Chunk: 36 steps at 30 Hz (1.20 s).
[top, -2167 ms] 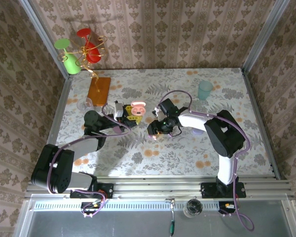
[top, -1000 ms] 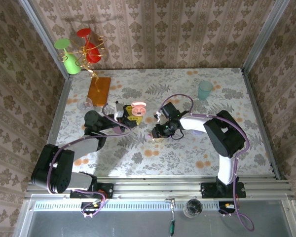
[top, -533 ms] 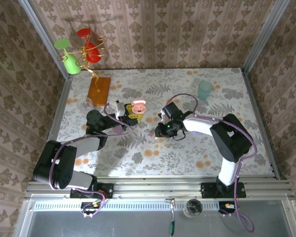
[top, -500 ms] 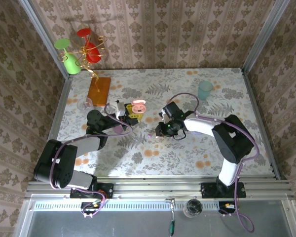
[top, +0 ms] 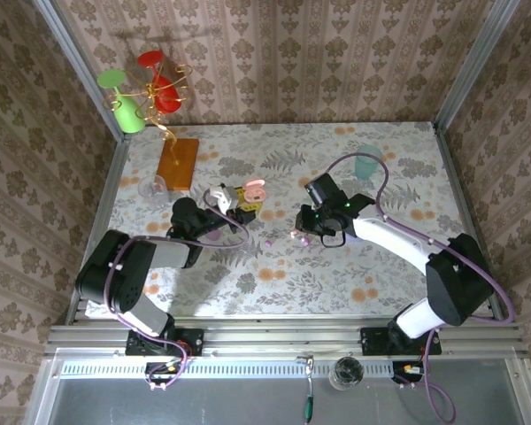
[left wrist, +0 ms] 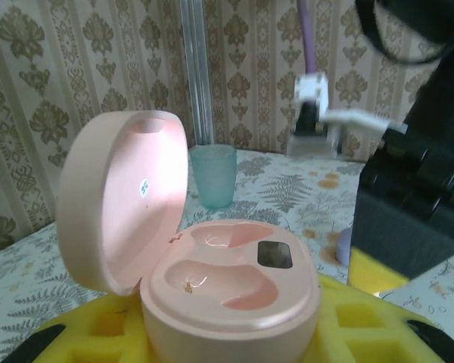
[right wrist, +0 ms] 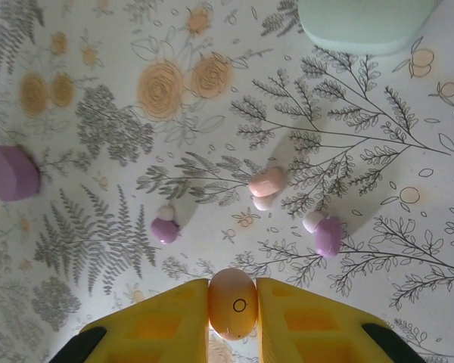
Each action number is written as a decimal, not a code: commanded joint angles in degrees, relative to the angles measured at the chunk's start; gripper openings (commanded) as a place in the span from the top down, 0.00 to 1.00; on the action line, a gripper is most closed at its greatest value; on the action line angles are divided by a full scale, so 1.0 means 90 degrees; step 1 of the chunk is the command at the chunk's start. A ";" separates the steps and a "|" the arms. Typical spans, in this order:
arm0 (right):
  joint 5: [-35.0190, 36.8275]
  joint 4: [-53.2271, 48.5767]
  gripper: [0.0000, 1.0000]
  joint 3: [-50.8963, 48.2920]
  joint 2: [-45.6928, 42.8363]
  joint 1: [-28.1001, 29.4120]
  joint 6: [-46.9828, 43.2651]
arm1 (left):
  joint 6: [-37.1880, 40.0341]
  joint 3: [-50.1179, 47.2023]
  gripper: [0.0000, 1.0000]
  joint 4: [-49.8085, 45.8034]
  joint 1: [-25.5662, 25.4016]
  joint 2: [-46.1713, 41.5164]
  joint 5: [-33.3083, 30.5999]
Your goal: Insert the wireless bluetooth earbuds into the charging case
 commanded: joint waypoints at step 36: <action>0.0314 -0.0701 0.79 0.2156 0.0364 0.0748 -0.0478 | 0.1255 0.0388 0.67 0.0163 -0.0927 0.0883 -0.0584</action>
